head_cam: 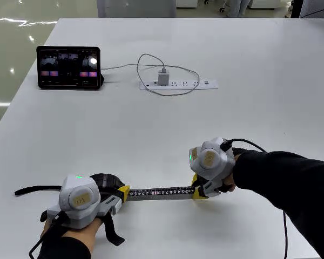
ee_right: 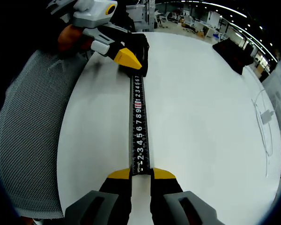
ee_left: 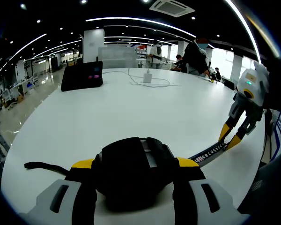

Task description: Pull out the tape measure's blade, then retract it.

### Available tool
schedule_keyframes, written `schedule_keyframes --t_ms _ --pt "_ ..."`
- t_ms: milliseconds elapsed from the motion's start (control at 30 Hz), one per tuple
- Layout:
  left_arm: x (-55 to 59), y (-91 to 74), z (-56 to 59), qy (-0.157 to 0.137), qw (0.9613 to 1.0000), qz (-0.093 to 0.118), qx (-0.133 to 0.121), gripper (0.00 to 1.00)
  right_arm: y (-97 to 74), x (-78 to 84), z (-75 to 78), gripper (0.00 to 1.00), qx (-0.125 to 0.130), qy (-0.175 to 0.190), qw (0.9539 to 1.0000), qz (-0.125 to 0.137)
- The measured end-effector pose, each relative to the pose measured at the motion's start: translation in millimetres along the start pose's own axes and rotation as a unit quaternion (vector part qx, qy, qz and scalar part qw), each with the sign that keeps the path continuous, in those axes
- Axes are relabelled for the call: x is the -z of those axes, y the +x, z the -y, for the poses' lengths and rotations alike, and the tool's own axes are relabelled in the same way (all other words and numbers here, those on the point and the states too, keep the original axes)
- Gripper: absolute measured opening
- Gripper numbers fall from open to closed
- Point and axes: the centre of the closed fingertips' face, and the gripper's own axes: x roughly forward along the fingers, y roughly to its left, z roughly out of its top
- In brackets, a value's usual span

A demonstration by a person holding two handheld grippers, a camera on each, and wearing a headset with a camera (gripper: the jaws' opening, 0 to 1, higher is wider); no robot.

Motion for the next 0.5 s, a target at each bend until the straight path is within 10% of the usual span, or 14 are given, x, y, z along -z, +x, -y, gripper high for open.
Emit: schedule_keyframes --t_ms 500 --pt "0.1 -0.8 0.5 0.0 1.0 0.0 0.0 0.61 2.5 -6.4 -0.1 0.11 0.002 0.001 1.0 0.008"
